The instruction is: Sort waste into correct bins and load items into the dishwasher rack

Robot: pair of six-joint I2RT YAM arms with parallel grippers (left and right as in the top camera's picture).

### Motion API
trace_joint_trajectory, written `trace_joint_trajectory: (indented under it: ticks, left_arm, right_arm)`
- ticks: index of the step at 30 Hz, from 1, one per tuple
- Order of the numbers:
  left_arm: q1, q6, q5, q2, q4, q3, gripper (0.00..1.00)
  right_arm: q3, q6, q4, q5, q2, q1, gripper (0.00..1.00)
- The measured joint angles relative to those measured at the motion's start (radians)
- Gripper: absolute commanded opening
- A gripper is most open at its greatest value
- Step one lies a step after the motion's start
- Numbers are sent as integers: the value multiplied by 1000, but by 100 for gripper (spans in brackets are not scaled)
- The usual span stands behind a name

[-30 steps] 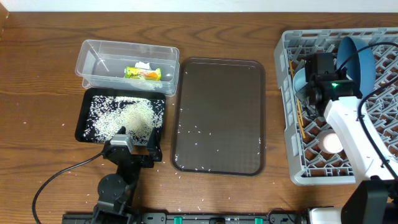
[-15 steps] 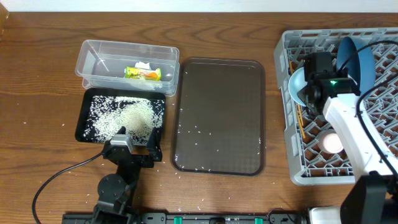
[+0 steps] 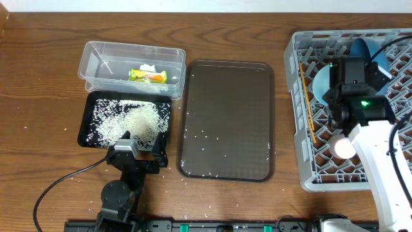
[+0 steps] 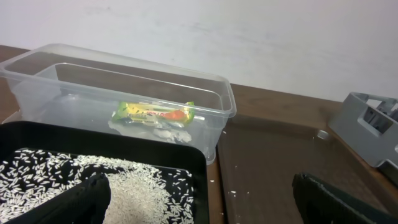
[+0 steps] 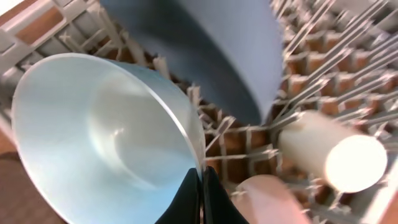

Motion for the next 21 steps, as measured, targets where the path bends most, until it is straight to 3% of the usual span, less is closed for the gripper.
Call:
trace_joint_trajectory:
  ticks: [10,21]
  left_arm:
    - [0,0,0,0,0,0,96]
    - [0,0,0,0,0,0,96]
  right_arm:
    - [0,-231,72,225,0,55,1]
    - [0,-670,344,456,79,194,1]
